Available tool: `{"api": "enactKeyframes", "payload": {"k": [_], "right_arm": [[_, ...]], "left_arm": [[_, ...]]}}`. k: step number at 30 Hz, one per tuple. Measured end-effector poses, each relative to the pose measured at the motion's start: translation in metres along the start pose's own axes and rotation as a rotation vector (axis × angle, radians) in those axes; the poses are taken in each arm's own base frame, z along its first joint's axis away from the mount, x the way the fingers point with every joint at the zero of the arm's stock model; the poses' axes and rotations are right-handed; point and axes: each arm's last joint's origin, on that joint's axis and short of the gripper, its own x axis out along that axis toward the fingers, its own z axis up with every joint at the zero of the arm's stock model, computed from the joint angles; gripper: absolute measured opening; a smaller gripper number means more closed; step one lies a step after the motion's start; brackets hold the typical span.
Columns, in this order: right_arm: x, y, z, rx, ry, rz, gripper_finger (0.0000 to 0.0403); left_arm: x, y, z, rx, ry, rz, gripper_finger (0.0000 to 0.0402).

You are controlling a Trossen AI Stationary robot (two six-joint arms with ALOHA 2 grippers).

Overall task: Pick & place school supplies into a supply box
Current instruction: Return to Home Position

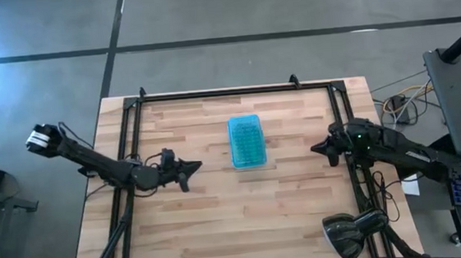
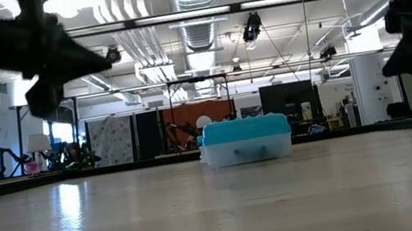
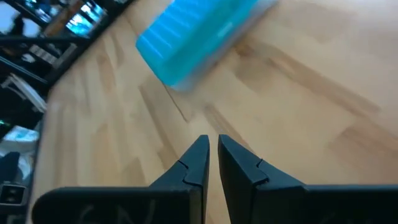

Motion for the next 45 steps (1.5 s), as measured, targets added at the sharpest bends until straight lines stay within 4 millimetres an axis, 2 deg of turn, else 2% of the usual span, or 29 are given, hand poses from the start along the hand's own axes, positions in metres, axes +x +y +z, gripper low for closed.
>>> {"api": "enactKeyframes", "payload": {"k": [3, 8, 12, 16, 23, 34, 38, 45], "right_arm": [[0.007, -0.006, -0.007, 0.008, 0.030, -0.028, 0.0028], [0.006, -0.006, -0.005, 0.006, 0.007, -0.044, 0.0028], [0.006, -0.006, -0.005, 0.006, 0.007, -0.045, 0.0028], [0.006, -0.006, -0.005, 0.006, 0.007, -0.045, 0.0028], [0.006, -0.006, -0.005, 0.006, 0.007, -0.046, 0.0028], [0.006, -0.006, -0.005, 0.006, 0.007, -0.046, 0.0028], [0.006, -0.006, -0.005, 0.003, 0.009, -0.044, 0.0028], [0.007, -0.001, -0.009, -0.040, 0.057, 0.013, 0.0028]], "left_arm": [[-0.013, 0.023, -0.006, 0.013, 0.012, 0.012, 0.0000], [-0.028, 0.056, -0.020, 0.045, 0.037, 0.039, 0.0000], [-0.036, 0.075, -0.029, 0.080, 0.063, 0.072, 0.0000], [-0.041, 0.085, -0.027, 0.144, 0.111, 0.147, 0.0000], [-0.041, 0.101, -0.014, 0.123, 0.045, 0.266, 0.0000], [-0.044, 0.122, 0.030, -0.063, -0.309, 0.417, 0.0000], [-0.049, 0.123, 0.041, -0.112, -0.418, 0.413, 0.0000], [-0.059, 0.119, 0.049, -0.163, -0.504, 0.331, 0.0000]]}}
